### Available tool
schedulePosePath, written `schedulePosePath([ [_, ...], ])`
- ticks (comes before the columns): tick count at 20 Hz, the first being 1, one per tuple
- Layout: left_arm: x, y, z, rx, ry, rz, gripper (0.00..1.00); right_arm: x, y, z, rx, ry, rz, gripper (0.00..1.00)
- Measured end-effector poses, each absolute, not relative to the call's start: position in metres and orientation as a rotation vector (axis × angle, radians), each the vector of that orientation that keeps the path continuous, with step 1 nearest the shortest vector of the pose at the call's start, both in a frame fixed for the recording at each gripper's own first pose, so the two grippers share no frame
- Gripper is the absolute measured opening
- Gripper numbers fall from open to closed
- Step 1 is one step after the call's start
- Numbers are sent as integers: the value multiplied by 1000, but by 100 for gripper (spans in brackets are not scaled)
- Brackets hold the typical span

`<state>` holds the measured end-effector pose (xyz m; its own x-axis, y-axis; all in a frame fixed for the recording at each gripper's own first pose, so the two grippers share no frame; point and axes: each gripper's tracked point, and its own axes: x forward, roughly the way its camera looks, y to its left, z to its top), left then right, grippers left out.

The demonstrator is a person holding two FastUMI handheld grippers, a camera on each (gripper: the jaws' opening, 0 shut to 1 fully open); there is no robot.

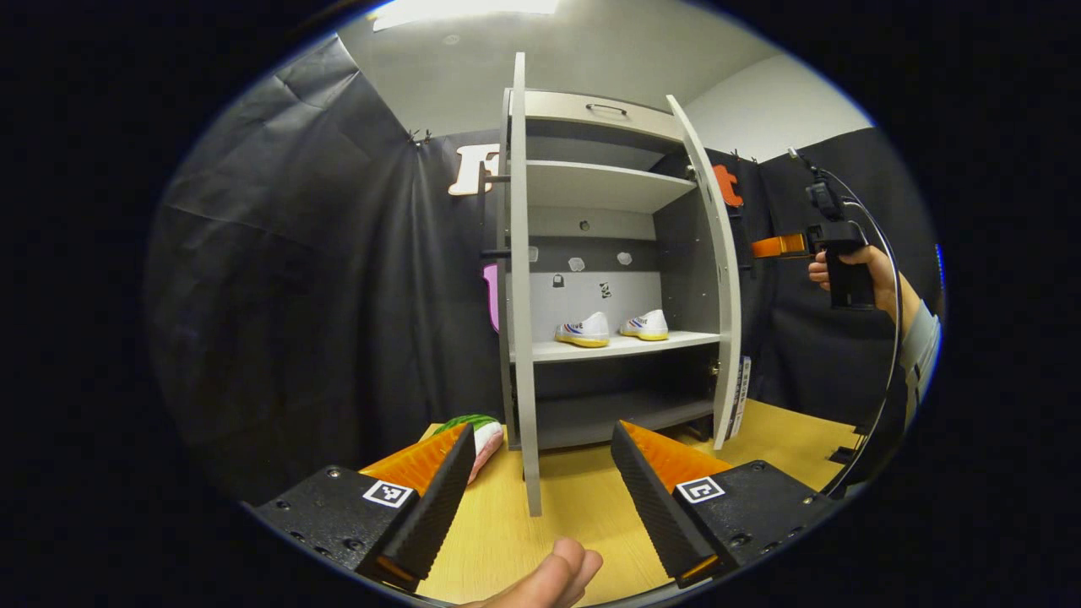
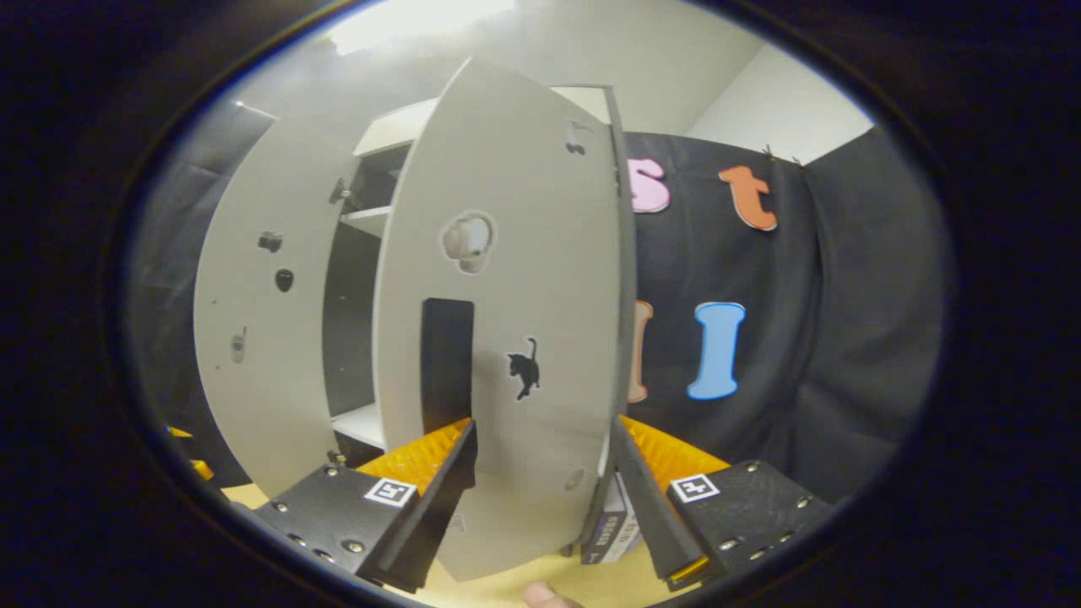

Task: Grab one shoe with the right hand and put it into the shoe cabinet, grab the other shoe with the left hand and put it into the shoe cabinet; then close the right door with the right hand and the left door with the left hand.

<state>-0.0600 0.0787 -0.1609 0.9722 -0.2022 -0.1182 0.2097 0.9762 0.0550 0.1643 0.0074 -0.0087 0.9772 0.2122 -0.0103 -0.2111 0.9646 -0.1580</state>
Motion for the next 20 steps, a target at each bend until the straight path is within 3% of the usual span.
schedulePosePath([
  [4, -54, 97, -161, 58, 137, -166, 98, 153, 33, -23, -180, -20, 268, 97],
  [11, -35, 134, -146, 47, 116, -87, 98, 126, 30, -47, -189, -35, 271, 94],
  [20, 6, 202, -116, -7, 115, 7, 100, 46, 27, -92, -137, -55, 294, 94],
])
